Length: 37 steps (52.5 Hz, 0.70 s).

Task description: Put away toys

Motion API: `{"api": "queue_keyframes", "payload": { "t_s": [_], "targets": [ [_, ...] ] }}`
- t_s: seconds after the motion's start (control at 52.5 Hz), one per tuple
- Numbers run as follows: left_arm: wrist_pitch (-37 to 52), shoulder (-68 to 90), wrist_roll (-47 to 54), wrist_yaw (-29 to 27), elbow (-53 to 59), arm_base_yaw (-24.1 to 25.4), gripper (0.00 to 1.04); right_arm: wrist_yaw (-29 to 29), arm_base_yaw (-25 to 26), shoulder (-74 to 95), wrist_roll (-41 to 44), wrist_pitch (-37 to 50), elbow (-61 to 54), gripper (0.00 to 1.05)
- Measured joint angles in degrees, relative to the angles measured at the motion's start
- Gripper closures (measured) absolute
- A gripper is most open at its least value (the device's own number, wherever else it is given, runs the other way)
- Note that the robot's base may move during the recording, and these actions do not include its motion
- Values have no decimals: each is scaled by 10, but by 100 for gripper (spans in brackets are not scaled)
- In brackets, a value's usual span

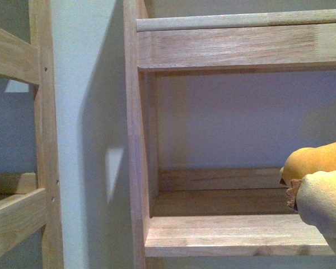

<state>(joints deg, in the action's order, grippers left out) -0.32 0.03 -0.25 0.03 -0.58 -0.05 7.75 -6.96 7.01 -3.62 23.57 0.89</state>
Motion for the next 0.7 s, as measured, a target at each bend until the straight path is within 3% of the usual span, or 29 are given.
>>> {"api": "queue_keyframes", "payload": {
  "t_s": [0.038,0.114,0.152,0.286,0.704],
  "targets": [
    [0,0,0,0,0,0,6,3,1,1,3,-8,2,97],
    [0,0,0,0,0,0,6,37,30,23,15,-156,66,98],
    [0,0,0,0,0,0,6,45,46,41,16,-185,94,98],
    [0,0,0,0,0,0,6,58,72,123,18,-153,234,98],
    [0,0,0,0,0,0,6,39,36,391,11,-125,645,98]
  ]
}}
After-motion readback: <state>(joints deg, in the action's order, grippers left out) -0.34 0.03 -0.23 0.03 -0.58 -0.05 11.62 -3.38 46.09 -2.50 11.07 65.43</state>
